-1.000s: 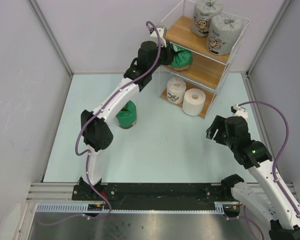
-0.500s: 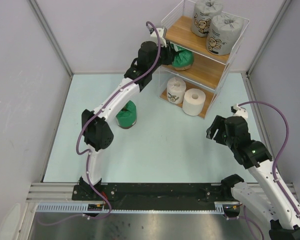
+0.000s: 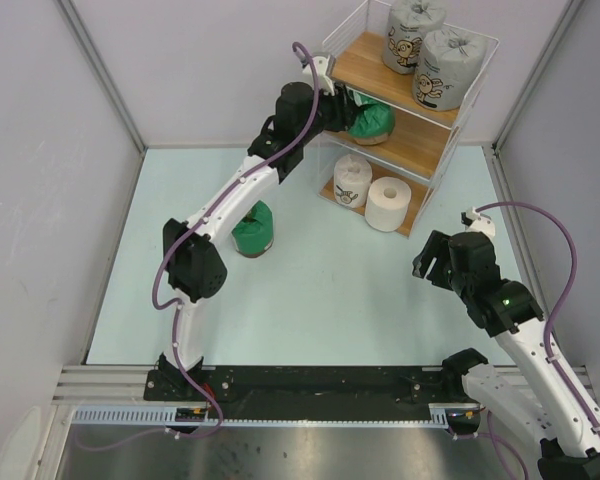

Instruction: Place and organize the paper towels onto the shelf

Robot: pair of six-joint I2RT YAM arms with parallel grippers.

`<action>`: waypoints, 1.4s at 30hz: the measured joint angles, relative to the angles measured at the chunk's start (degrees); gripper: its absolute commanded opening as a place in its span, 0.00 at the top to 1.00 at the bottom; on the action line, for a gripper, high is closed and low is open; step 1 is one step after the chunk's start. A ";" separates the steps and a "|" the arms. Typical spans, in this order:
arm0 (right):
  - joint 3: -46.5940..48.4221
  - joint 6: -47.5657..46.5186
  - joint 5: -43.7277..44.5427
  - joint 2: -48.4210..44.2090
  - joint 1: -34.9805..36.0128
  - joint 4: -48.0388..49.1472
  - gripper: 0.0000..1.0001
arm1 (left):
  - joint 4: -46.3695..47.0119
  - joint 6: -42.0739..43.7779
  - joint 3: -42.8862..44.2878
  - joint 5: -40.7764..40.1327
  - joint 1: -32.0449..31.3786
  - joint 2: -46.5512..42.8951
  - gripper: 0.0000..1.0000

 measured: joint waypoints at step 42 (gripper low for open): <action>-0.02 0.02 -2.78 3.96 0.00 3.56 0.26 | -10.05 -10.03 -70.44 -11.47 11.78 -48.04 0.00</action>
